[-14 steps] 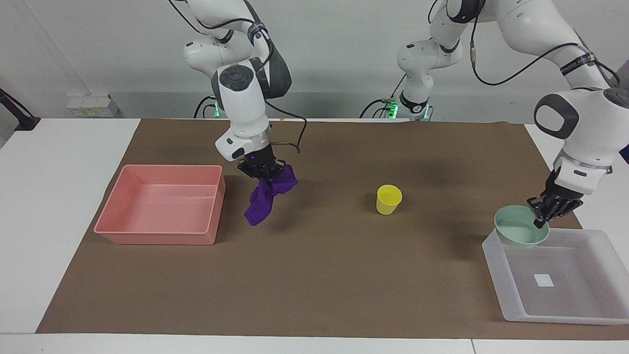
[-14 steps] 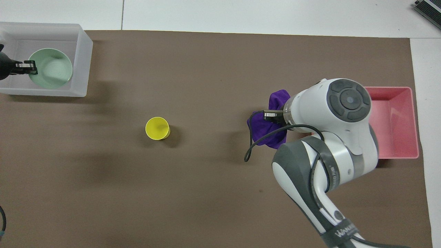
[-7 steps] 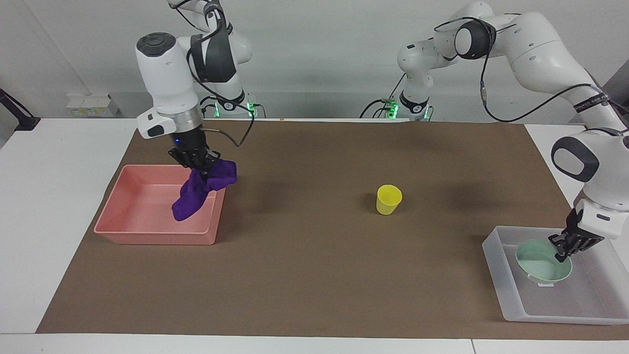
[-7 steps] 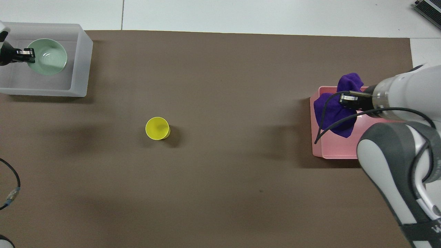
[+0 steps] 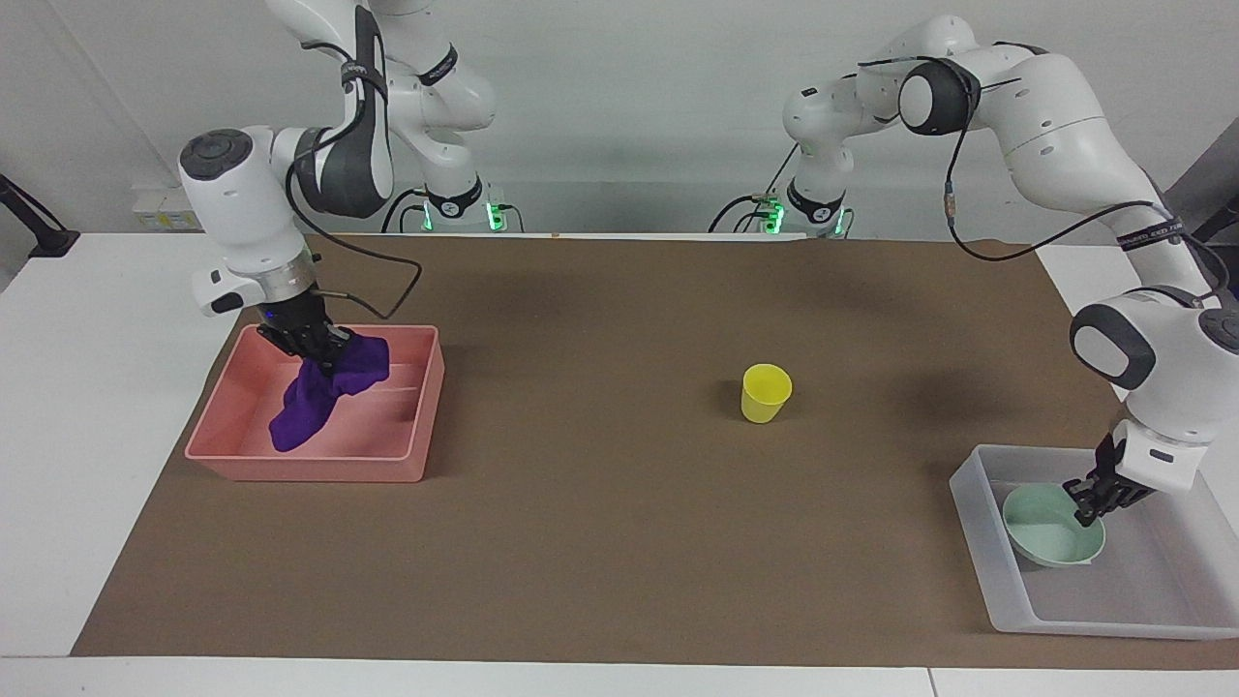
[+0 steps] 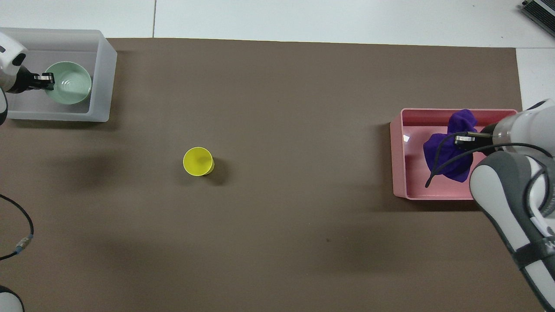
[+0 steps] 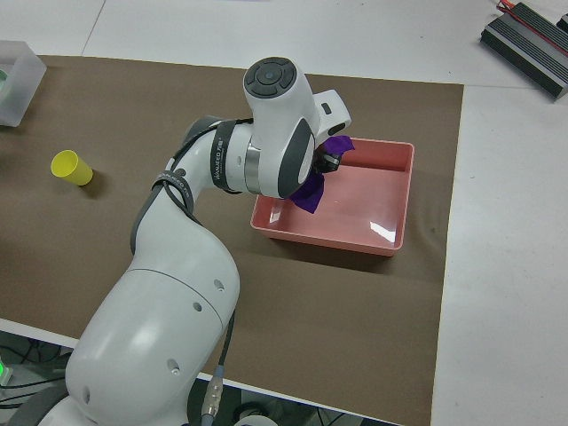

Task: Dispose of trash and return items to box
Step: 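Lower the purple cloth into the pink tray and open the right gripper, then reach the left gripper to the yellow cup and grasp it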

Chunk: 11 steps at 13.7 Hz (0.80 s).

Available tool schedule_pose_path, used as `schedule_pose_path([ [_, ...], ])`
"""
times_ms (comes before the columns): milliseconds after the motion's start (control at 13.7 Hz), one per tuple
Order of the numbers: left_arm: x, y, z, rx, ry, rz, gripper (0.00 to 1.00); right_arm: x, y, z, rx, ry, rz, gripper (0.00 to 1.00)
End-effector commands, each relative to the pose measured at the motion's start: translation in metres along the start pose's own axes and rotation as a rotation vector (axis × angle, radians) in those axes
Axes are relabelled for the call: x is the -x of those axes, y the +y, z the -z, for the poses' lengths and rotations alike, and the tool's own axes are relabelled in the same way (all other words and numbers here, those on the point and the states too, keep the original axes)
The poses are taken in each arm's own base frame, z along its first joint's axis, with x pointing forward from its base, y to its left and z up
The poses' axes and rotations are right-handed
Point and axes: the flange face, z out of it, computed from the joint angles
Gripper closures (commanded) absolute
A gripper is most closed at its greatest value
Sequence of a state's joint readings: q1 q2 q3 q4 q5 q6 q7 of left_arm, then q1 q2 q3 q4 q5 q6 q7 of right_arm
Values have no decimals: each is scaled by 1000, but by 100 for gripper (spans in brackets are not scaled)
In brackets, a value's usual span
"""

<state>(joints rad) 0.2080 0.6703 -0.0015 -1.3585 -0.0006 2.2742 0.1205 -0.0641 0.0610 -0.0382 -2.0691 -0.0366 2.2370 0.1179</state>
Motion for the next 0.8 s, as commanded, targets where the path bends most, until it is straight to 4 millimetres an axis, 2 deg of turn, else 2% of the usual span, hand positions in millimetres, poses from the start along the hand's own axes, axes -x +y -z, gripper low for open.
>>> schedule_pose_path([
  [0, 5, 2, 15, -14, -22, -22, 57, 6, 2, -42, 5, 7, 2, 100],
  [73, 3, 5, 17, -13, -19, -26, 35, 6, 5, -58, 5, 13, -2, 100],
  [146, 3, 5, 20, -14, -14, -29, 28, 9, 6, -66, 4, 19, 3, 100],
  [219, 1, 8, 31, -14, 0, -35, 20, 10, 7, -68, 3, 22, 8, 78],
  [291, 0, 12, 42, -10, 8, -43, 8, 10, 7, -68, 3, 22, 10, 41],
  [364, 0, 21, 62, -4, 12, -64, 0, 10, 7, -68, 4, 22, 10, 1],
  [510, 16, 55, 94, 11, -9, -118, 0, 9, 5, -62, 5, 22, 16, 0],
  [656, 46, 89, 121, 23, -24, -161, 0, 7, -1, -35, 3, 35, 41, 0],
  [728, 71, 116, 134, 33, -40, -190, 0, 4, -7, -17, 3, 25, 50, 0],
])
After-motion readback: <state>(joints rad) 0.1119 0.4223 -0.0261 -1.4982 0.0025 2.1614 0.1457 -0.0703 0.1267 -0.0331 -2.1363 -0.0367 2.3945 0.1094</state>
